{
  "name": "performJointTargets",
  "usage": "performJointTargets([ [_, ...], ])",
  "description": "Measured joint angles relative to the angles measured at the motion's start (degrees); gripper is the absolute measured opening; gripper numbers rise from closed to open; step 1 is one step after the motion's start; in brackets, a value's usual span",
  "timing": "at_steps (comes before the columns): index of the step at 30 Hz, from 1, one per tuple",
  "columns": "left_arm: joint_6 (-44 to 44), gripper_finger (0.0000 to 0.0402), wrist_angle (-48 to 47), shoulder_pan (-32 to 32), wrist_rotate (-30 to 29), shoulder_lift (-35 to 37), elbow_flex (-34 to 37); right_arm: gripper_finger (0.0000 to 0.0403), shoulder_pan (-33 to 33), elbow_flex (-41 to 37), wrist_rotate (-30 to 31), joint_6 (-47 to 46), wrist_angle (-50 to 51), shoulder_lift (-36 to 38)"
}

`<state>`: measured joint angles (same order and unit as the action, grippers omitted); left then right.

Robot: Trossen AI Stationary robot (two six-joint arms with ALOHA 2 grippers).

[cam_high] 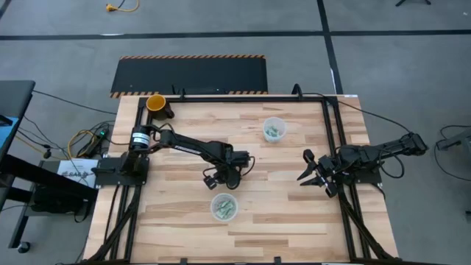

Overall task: Pick and place Stevia / Truvia into bins
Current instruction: Put the stevia packet into the bottom transparent container

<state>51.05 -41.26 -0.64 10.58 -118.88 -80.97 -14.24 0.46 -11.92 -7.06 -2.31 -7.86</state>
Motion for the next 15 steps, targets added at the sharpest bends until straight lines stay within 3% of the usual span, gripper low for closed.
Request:
performJointTargets([
  [6,0.0,0.0014,0.1,0.0,-0.3,-0.1,0.0,0.0087,0.0,0.0,0.0,0.0,0.0,0.0],
  [15,-0.9,0.0003,0.2,0.9,-0.7,0.3,0.0,0.0087,0.0,0.0,0.0,0.0,0.0,0.0],
])
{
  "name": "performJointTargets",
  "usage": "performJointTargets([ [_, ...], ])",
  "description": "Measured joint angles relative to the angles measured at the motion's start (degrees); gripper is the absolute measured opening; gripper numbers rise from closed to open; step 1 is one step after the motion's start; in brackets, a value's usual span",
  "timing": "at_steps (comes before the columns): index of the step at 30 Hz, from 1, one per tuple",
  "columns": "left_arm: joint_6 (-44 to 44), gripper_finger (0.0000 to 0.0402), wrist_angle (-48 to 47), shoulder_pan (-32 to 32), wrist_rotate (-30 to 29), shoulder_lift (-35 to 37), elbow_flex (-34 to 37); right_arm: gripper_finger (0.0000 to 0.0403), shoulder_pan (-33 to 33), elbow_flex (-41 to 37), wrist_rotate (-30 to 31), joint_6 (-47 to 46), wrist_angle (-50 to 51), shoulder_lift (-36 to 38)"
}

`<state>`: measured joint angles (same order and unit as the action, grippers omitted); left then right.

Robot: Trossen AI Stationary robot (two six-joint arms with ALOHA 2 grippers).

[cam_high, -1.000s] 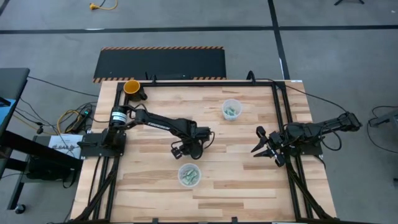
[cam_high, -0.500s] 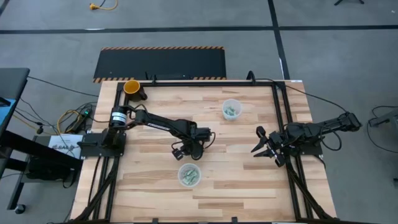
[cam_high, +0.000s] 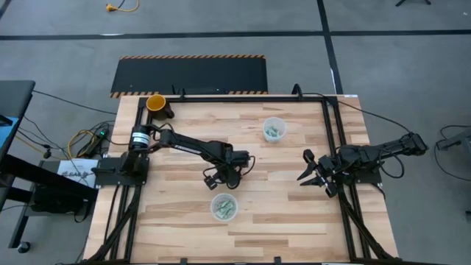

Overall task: Pick and place Stevia / Truvia into bins
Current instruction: Put the stevia packet into the bottom transparent container

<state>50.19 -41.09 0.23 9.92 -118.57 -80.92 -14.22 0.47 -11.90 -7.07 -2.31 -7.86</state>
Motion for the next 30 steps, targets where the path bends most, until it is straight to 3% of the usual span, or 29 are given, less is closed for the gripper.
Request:
performJointTargets([
  [7,0.0,0.0001,1.0,3.0,-7.1,2.4,0.3,0.0087,0.0,0.0,0.0,0.0,0.0,0.0],
  [14,-1.6,0.0000,1.0,6.1,-9.3,6.2,-1.1,0.0087,0.0,0.0,0.0,0.0,0.0,0.0],
  [17,-1.1,0.0000,1.7,6.4,-13.8,9.0,-1.4,0.0087,0.0,0.0,0.0,0.0,0.0,0.0],
  [21,0.0,0.0000,4.4,5.2,-21.8,12.7,-1.4,0.0087,0.0,0.0,0.0,0.0,0.0,0.0],
  [30,-2.0,0.0000,5.1,-1.1,-25.4,23.4,-1.9,0.0087,0.0,0.0,0.0,0.0,0.0,0.0],
])
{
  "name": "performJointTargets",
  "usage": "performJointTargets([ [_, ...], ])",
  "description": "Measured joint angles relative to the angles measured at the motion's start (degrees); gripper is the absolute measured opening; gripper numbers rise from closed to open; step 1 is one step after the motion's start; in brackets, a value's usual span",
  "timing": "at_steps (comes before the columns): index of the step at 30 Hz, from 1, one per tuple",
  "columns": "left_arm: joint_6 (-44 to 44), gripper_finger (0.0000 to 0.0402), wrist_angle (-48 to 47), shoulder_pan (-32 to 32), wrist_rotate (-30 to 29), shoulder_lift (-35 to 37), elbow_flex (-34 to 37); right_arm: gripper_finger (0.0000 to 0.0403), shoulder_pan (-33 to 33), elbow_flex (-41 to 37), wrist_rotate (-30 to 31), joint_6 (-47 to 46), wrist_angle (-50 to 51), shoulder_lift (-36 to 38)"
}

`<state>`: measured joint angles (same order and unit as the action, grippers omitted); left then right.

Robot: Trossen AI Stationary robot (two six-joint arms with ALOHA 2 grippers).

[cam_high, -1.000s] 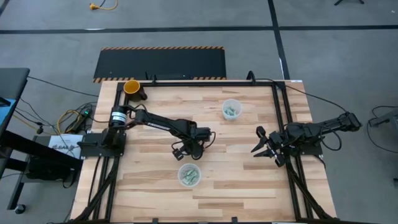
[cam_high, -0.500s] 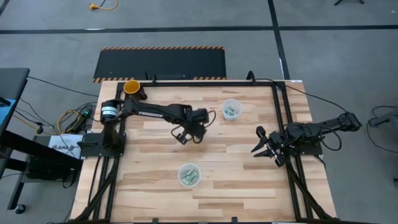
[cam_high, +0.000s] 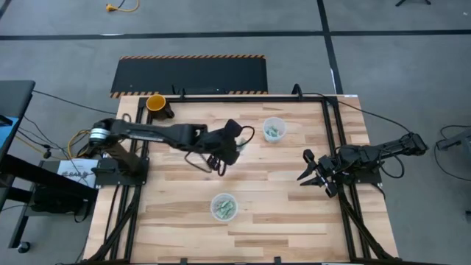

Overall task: Pick and place Stevia / Truvia into bins
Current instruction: Put the stevia packet into the bottom transparent container

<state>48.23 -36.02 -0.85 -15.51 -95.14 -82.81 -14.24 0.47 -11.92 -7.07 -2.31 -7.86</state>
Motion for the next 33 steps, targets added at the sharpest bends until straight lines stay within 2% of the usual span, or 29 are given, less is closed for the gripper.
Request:
performJointTargets([
  [8,-10.1,0.0000,-1.1,-10.7,-5.3,6.6,0.0,0.0087,0.0,0.0,0.0,0.0,0.0,0.0],
  [15,-19.0,0.0000,-2.9,-20.5,-7.8,7.0,-0.1,0.0087,0.0,0.0,0.0,0.0,0.0,0.0],
  [20,-26.2,0.0000,-3.0,-24.8,-10.3,6.8,1.6,0.0087,0.0,0.0,0.0,0.0,0.0,0.0],
  [28,-38.2,0.0000,-1.9,-27.1,-8.3,6.8,8.2,0.0087,0.0,0.0,0.0,0.0,0.0,0.0],
  [33,-44.6,0.0000,0.9,-27.1,-3.2,6.8,10.2,0.0087,0.0,0.0,0.0,0.0,0.0,0.0],
])
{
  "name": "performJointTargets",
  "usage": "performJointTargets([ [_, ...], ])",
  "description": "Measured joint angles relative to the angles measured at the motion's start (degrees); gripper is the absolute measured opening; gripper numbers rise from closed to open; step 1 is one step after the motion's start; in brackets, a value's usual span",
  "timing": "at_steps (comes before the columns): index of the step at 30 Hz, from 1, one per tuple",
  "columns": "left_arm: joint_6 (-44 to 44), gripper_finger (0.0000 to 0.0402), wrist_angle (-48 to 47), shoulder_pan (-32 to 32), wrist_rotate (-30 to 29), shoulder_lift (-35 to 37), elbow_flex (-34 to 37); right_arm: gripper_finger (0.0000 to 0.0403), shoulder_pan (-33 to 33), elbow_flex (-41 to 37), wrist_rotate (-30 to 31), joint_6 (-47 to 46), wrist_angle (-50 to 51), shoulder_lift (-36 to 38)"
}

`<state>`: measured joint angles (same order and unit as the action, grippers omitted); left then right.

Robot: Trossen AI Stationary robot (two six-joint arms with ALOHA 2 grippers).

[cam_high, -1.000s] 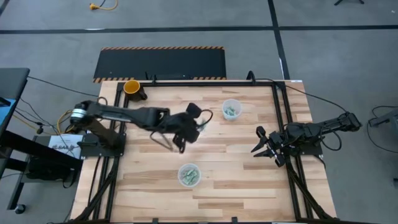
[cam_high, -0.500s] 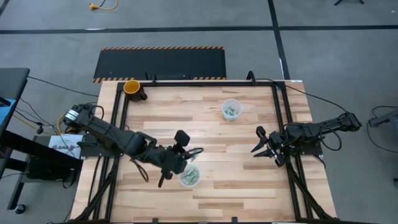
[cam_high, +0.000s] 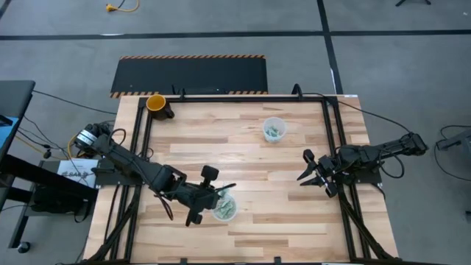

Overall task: Pick and place Stevia / Truvia into bins
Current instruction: Put the stevia packet into the bottom transparent container

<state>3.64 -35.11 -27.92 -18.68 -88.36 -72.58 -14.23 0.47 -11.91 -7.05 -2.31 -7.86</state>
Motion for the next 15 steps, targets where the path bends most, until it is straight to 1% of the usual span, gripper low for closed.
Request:
performJointTargets([
  [6,-2.7,0.0000,0.1,0.0,2.6,-0.1,0.4,0.0087,0.0,0.0,0.0,0.0,0.0,0.0],
  [13,-2.7,0.0000,0.4,-0.3,9.1,-3.6,0.6,0.0087,0.0,0.0,0.0,0.0,0.0,0.0],
  [15,-2.8,0.0000,3.3,-0.3,11.3,-4.4,0.5,0.0087,0.0,0.0,0.0,0.0,0.0,-0.2],
])
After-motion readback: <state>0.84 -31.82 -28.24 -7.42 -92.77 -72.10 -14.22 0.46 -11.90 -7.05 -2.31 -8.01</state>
